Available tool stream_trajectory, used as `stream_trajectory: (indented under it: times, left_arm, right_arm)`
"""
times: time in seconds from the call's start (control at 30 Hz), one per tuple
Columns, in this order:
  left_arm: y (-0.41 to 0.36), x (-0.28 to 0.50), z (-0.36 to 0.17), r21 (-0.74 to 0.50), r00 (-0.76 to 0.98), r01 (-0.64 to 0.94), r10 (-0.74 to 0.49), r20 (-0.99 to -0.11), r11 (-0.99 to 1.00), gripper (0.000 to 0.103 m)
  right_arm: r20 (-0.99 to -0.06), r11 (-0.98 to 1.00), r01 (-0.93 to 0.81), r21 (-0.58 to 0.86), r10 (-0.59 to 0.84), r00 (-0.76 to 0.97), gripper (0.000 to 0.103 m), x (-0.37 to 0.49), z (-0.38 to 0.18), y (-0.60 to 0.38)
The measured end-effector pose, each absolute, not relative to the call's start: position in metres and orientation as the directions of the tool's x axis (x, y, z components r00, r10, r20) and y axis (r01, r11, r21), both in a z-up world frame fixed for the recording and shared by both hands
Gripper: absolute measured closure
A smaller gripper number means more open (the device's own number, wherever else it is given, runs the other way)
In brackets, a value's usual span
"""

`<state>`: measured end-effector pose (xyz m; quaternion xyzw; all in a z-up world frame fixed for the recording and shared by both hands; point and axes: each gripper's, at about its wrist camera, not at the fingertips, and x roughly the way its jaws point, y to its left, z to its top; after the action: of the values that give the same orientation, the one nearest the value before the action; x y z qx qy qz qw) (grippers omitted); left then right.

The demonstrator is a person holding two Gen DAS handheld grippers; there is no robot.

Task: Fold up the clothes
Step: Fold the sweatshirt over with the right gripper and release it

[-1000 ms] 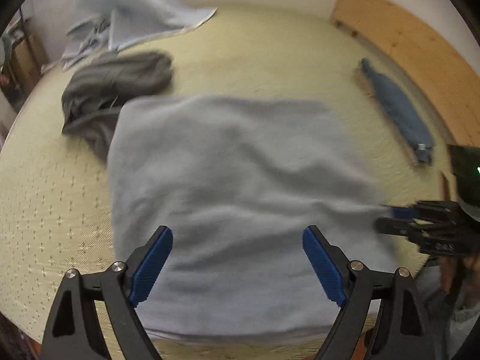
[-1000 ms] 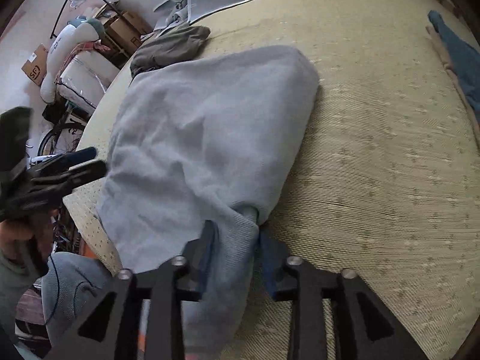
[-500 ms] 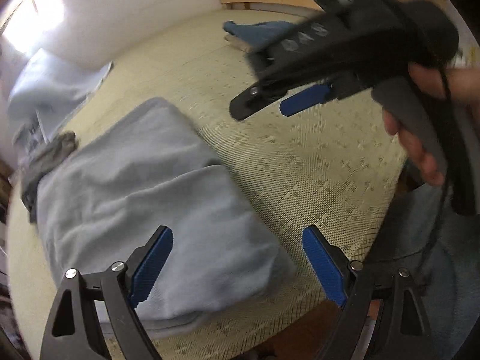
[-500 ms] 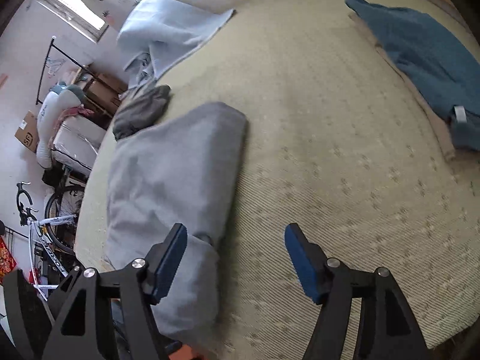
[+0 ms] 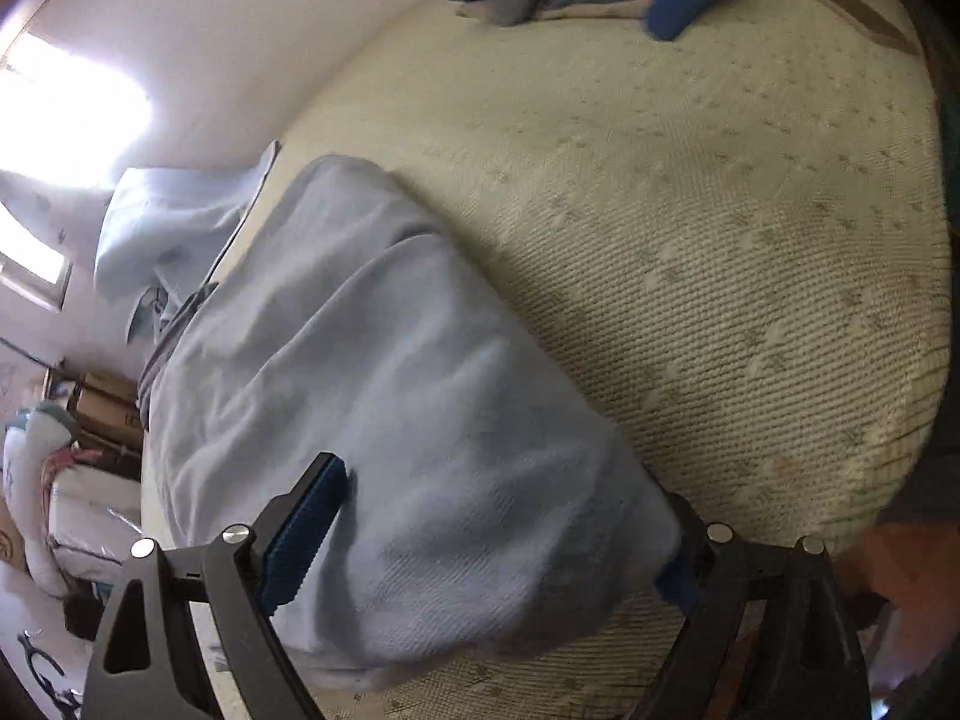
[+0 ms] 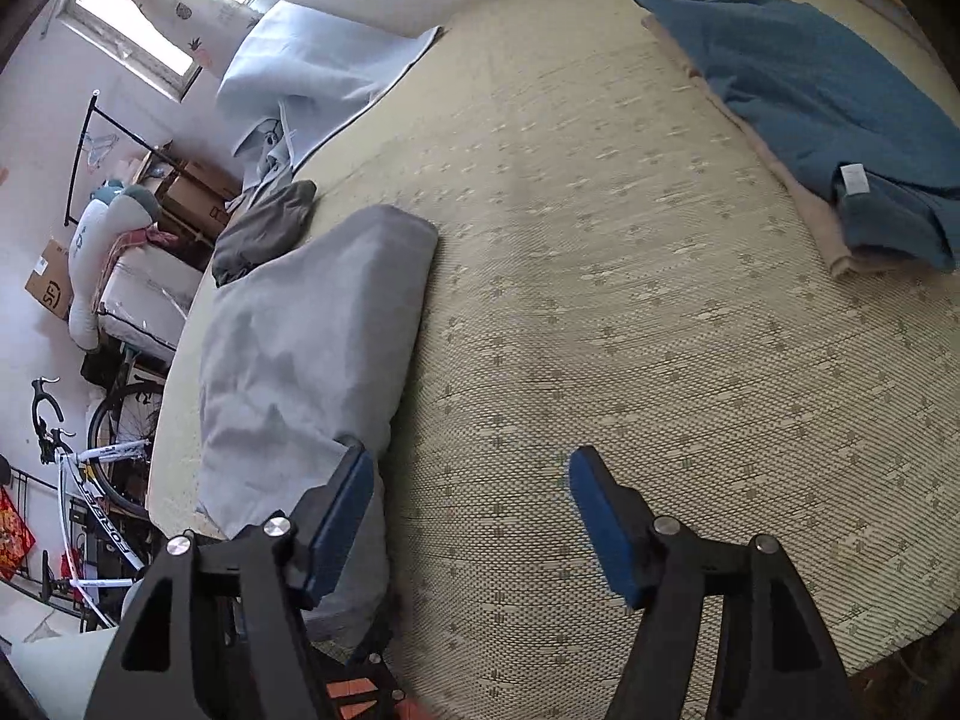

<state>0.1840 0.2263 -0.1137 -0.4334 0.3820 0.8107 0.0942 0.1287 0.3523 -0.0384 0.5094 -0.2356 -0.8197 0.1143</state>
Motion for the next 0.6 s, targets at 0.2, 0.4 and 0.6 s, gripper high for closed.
stream_trajectory:
  times: [0.2,0.4,0.6]
  left_arm:
    - [0.206,0.175,-0.103,0.477,-0.6,-0.469,-0.129,-0.79,-0.743,0.064]
    - [0.164,0.163,-0.065,0.279,-0.582,-0.419,0.019,-0.813,-0.864,0.082]
    - [0.129,0.154,-0.036,0.103,-0.58,-0.367,0.141,-0.803,-0.925,0.084]
  right_arm:
    - [-0.776,-0.856,-0.061,0.513,-0.433,-0.458,0.032,0.128,-0.041,0.354]
    - [-0.743,-0.826,-0.038,0.562,-0.484,-0.461,0.031,0.119,-0.045,0.344]
    - [-0.682,-0.75,0.003,0.661,-0.603,-0.414,0.031,0.093,-0.059,0.311]
